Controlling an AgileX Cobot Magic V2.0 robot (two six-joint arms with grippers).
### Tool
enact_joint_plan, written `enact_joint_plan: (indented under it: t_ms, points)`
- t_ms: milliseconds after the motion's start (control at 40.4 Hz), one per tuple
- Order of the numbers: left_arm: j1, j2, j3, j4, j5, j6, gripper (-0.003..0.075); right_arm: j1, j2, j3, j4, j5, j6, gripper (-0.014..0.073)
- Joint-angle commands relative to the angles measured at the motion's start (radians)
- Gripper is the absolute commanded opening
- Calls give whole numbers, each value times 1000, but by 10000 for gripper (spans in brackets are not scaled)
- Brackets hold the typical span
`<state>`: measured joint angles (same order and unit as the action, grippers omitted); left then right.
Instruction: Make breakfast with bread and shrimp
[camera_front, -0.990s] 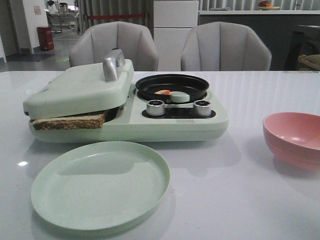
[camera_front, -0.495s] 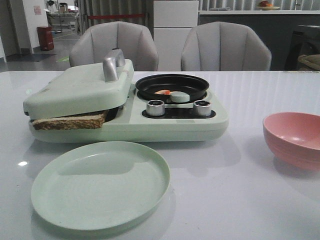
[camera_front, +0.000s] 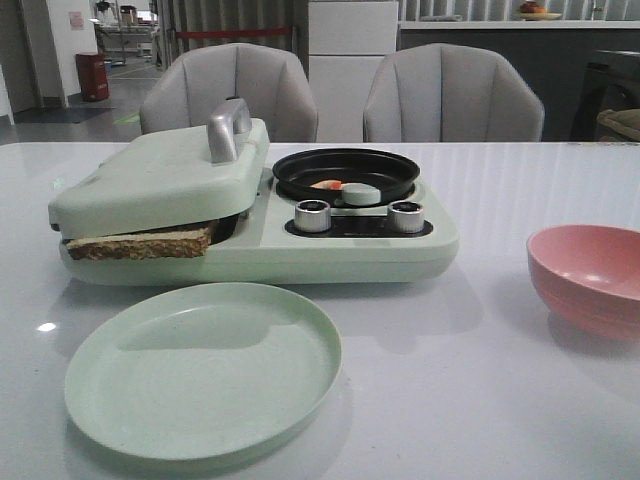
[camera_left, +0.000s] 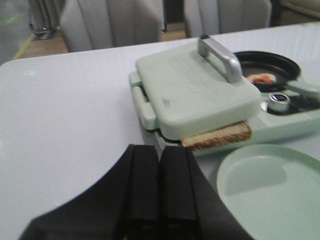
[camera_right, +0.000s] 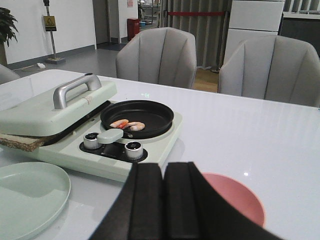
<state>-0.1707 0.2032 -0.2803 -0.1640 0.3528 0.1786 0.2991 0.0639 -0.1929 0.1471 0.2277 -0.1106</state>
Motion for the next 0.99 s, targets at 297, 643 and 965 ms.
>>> enact_joint_plan:
  t_ms: [297, 643, 965]
  points:
    - [99, -162, 200, 201, -377, -275, 33, 1, 10, -25, 0, -94, -7, -34]
    - [21, -226, 317, 216, -436, -275, 33, 1, 10, -25, 0, -94, -7, -34]
    - [2, -231, 317, 216, -436, -265, 33, 1, 10, -25, 0, -93, -7, -34]
